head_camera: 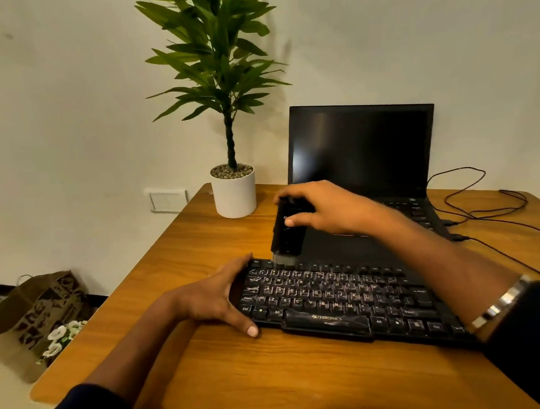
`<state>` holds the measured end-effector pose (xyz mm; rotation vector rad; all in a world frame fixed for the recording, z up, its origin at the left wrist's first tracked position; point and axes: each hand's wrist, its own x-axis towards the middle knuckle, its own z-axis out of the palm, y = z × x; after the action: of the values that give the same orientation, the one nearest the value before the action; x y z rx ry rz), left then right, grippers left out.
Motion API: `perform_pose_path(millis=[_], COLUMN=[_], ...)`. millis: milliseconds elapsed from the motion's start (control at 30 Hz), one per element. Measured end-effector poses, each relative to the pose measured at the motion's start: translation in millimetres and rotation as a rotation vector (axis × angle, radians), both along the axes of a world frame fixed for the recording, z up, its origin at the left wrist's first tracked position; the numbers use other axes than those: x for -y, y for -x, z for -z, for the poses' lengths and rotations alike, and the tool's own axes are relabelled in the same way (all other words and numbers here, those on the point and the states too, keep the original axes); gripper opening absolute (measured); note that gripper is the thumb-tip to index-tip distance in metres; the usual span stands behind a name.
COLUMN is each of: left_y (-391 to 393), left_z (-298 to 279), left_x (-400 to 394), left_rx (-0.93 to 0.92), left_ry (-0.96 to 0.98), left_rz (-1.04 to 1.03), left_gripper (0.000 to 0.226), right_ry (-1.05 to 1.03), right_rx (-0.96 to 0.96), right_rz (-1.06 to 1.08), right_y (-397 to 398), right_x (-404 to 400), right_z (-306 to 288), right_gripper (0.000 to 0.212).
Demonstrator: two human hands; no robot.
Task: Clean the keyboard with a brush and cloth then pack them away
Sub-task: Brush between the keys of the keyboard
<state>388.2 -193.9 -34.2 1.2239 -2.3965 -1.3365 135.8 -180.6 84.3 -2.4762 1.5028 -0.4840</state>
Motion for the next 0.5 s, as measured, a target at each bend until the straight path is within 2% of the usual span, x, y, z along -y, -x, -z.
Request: perform_pose_path(millis=[133, 233, 333, 433, 500], left_y=[3.0, 4.1, 2.8, 0.6, 0.3], left_z=[1.9, 3.2, 1.7, -0.2, -0.6], left_x=[1.7, 2.3, 1.0, -0.4, -0.6], left_rx=[-0.055, -0.044, -0.046, -0.039, -0.022], left_ry=[0.018, 0.047, 0.039, 0.006, 0.012], left_rz=[0.008, -0.005, -0.020, -0.032, -0.030], left_gripper=[0.107, 0.099, 0.105, 0.134, 0.142], right_ry=[0.000, -0.011, -0.009, -0.044, -0.078], right_rx=[0.155, 0.171, 0.131, 0.014, -0.057], right_rz=[-0.035, -0.032, -0.024, -0.026, -0.020], right_y=[-34.8, -41.1, -40.5, -35.2, -31.6], right_x=[3.5, 6.5, 6.5, 7.7, 10.6], right_z=[15.6, 21.4, 22.3, 23.5, 18.6], right_gripper=[0.041, 0.039, 0.041, 0.046, 0.048])
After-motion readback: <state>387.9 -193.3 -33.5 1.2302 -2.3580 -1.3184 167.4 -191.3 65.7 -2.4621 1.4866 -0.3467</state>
